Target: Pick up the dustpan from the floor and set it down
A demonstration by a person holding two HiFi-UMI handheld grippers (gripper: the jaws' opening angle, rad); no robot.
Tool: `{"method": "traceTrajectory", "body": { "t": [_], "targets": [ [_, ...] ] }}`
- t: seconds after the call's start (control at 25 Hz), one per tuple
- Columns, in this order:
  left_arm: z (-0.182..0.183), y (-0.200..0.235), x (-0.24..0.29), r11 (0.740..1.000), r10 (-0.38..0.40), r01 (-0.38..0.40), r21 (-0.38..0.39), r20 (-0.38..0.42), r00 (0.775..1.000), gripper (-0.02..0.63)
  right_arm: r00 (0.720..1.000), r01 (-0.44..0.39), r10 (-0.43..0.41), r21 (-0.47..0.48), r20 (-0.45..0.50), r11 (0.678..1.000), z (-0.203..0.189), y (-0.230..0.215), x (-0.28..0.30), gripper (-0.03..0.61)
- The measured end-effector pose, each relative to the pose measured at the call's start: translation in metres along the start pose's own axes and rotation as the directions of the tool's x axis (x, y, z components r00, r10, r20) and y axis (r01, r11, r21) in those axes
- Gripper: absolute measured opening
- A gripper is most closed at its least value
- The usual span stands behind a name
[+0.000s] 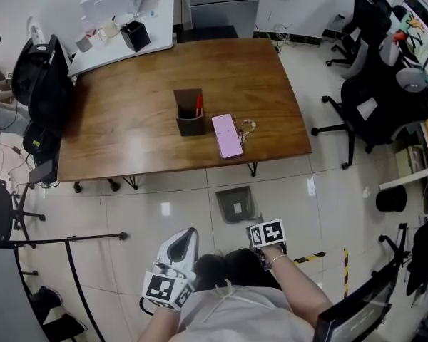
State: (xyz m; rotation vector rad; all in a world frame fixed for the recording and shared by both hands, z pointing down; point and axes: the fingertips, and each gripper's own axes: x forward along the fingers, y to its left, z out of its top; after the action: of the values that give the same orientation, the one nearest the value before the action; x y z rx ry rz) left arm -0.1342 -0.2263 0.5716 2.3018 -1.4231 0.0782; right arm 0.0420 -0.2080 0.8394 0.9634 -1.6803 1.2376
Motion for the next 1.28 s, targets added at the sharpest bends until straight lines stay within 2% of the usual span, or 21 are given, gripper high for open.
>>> {"method": "traceTrajectory", "body": {
  "t": [0.2,0.36,0.48,0.6,0.76,0.92,1.16,1.28],
  "targets": [
    [0.006,-0.007,-0.009,1.0,-0.013,0.013,-0.002,0.0,1.0,0.015,0.999,-0.015,0.015,0.014,-0.035,1.0,-0.015,0.003,-0.006,0.032],
    [0.02,-0.012,-0.028,1.0,-0.026,0.026,0.003,0.005,1.0,0.015,1.0,-0.012,0.012,-0.002,0.005,1.0,-0.013,0.019,-0.04,0.02],
    [0.037,-0.024,-0.044,0.999,-0.044,0.044,-0.009,0.012,0.999,0.015,0.999,-0.015,0.014,0.024,0.038,1.0,-0.016,0.034,-0.076,0.011],
    [0.061,-0.046,-0.062,0.996,-0.09,0.09,0.006,0.026,0.996,0.015,0.998,-0.03,0.027,0.068,0.054,0.997,-0.035,0.049,-0.111,0.008],
    [0.071,-0.066,-0.086,0.993,-0.112,0.109,0.033,0.069,0.991,0.015,0.995,-0.054,0.048,0.074,0.088,0.996,-0.072,0.062,-0.147,0.006],
    [0.066,-0.097,-0.12,0.992,-0.111,0.104,0.068,0.1,0.989,0.015,0.987,-0.077,0.071,0.033,0.145,0.996,-0.121,0.07,-0.182,0.006],
    [0.035,-0.135,-0.184,0.995,-0.02,0.007,0.095,0.14,0.99,0.015,0.964,-0.136,0.147,-0.064,0.222,0.989,-0.176,0.087,-0.221,0.006],
    [0.017,-0.161,-0.208,0.995,-0.006,-0.008,0.099,0.145,0.989,0.015,0.954,-0.149,0.17,-0.102,0.246,0.984,-0.197,0.088,-0.242,0.006]
  ]
}}
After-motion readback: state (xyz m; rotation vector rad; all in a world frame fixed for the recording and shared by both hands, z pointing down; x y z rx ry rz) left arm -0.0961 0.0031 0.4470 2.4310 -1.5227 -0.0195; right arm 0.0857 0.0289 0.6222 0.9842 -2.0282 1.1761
